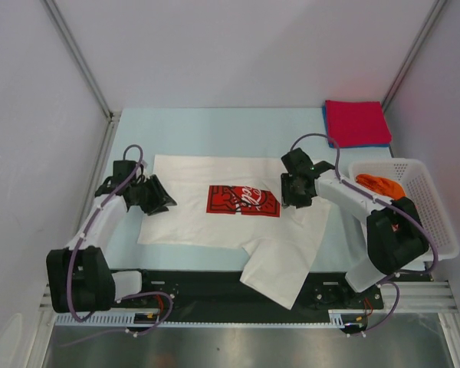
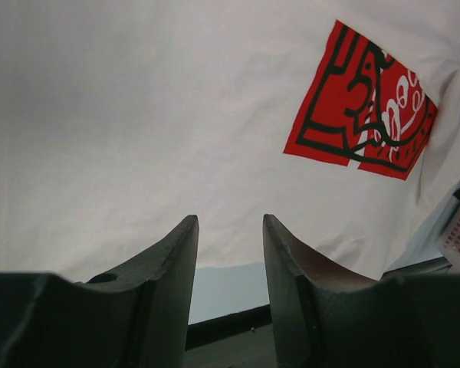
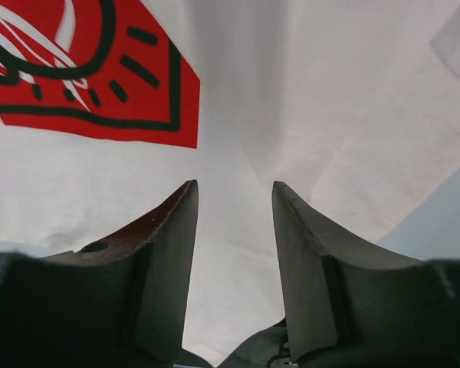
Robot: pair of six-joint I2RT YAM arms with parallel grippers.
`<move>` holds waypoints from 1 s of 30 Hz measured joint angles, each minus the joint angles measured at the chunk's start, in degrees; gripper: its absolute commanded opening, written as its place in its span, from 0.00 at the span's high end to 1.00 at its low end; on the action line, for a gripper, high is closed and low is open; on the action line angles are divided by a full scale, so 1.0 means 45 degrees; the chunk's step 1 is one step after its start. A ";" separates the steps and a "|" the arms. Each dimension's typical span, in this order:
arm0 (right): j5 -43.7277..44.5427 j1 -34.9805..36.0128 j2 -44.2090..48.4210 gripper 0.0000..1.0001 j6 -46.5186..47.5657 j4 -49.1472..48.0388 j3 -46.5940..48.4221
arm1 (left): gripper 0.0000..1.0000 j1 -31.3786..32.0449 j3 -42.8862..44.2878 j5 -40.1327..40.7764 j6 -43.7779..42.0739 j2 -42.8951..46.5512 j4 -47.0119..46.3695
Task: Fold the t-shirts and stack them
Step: Fold the tshirt
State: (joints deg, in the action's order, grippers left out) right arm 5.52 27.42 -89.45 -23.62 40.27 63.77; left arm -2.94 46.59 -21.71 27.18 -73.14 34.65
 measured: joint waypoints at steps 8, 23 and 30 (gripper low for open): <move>0.1010 0.0408 -0.1545 0.40 0.0423 -0.0301 -0.0097 | 0.58 0.0083 -0.0787 -0.0607 0.0063 0.1676 0.0019; 0.4182 0.0933 -0.2856 0.88 0.1311 -0.0291 0.1015 | 0.59 0.0189 -0.0831 -0.0704 0.0092 0.1676 0.0039; 0.5853 -0.1112 -0.4857 0.59 0.3191 -0.1088 0.4143 | 0.59 0.0282 -0.0831 -0.0704 0.0087 0.1622 0.0044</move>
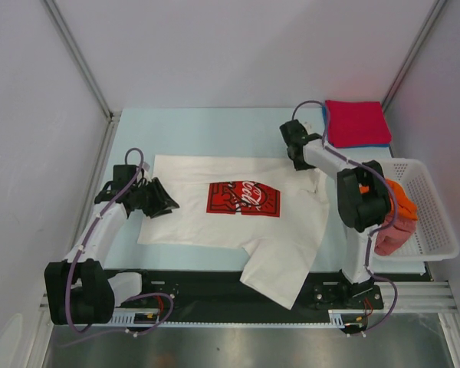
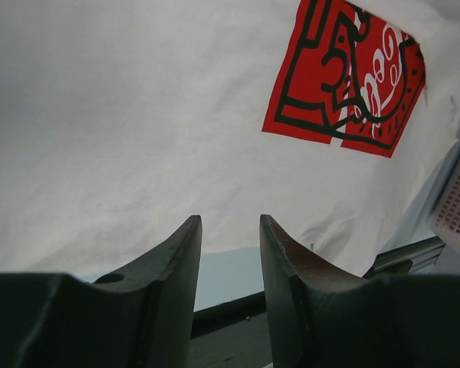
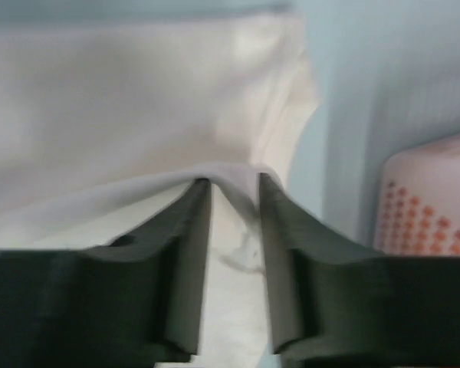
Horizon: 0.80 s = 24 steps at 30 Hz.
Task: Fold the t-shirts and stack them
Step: Fold the tshirt
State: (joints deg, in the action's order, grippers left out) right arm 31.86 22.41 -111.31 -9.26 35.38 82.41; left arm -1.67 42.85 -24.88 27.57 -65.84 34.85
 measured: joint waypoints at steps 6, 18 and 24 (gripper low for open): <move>0.0058 -0.1423 -0.1375 0.24 0.0165 0.0753 0.2885 | 0.59 0.0063 0.0000 0.0010 -0.0015 -0.0053 0.0087; -0.5299 -0.0330 0.4012 0.60 -0.3191 -0.1515 -0.3983 | 0.59 0.0117 -0.0083 -0.0097 0.0005 -0.0053 0.0029; -0.7125 -0.1948 0.3764 0.58 -0.5294 -0.3789 -0.6479 | 0.59 0.0146 -0.0204 -0.0204 -0.0005 -0.0019 0.0044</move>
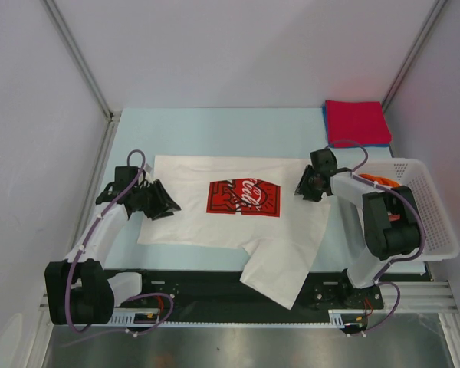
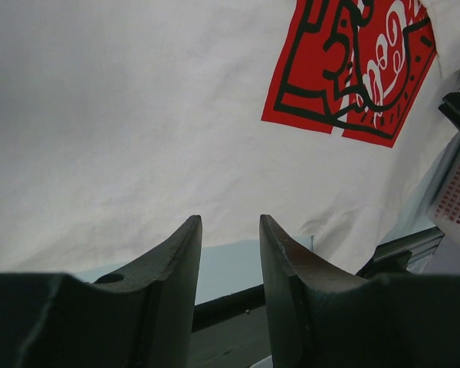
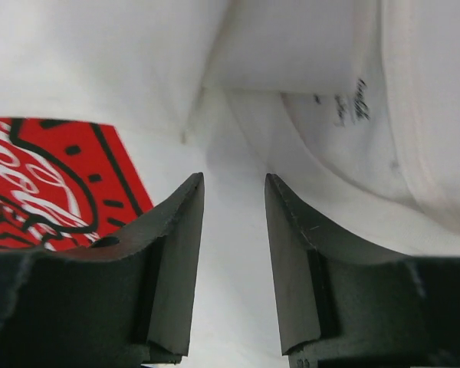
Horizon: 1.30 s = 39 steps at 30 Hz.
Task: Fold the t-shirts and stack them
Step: Fold the tshirt
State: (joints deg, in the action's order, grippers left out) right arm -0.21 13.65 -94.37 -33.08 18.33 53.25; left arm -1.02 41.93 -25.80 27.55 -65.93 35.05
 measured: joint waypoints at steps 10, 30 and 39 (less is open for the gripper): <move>-0.1545 -0.0345 -0.0559 0.57 -0.1477 -0.2443 -0.0141 | 0.59 0.0010 0.0000 -0.0029 -0.0019 0.0034 0.0053; -0.2093 -0.0248 -0.0981 1.00 -0.2331 -0.1719 0.0204 | 0.59 0.0010 0.0000 -0.0039 -0.0034 0.0087 0.0058; -0.2895 0.1477 0.1205 0.91 -0.3774 0.1214 0.0384 | 0.52 0.0010 0.0000 -0.0194 0.0000 0.0078 -0.0010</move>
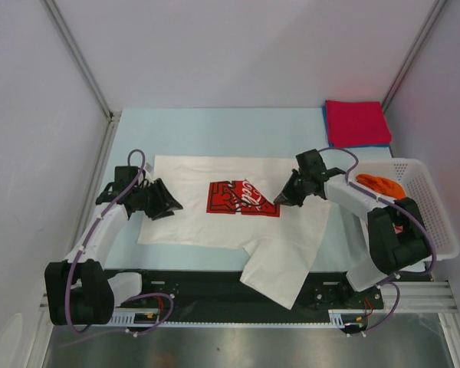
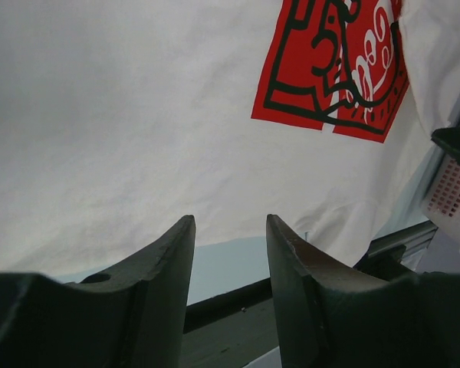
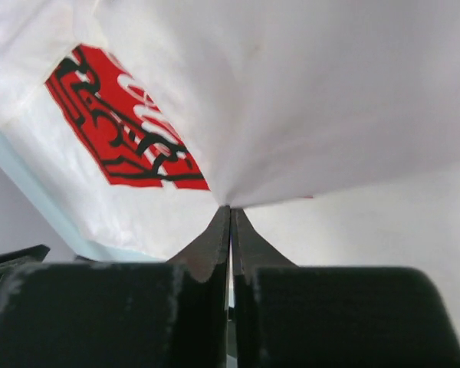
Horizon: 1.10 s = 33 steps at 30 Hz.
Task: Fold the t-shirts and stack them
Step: Fold the tshirt
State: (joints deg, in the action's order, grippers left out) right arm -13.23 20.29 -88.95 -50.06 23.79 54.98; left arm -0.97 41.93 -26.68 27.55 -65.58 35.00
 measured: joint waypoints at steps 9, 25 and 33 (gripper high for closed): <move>-0.1836 0.0442 0.1156 0.38 0.0034 0.1248 -0.0301 | 0.49 0.1384 -0.0262 -0.0826 0.0801 -0.0719 -0.1243; -0.0063 -0.4765 0.0845 0.59 0.5129 0.2540 -0.0073 | 0.64 0.9190 0.5333 -0.0121 0.5493 -0.8976 -0.6635; 0.0180 -0.4877 0.0714 0.57 0.5809 0.2356 -0.0146 | 0.63 0.9884 0.6086 0.0996 0.6504 -1.0423 -0.6674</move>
State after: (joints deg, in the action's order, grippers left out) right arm -12.43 -1.65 -85.73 -23.92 34.39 54.33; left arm 43.51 69.32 -22.20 56.82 -112.49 4.97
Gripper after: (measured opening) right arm 0.428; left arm 0.360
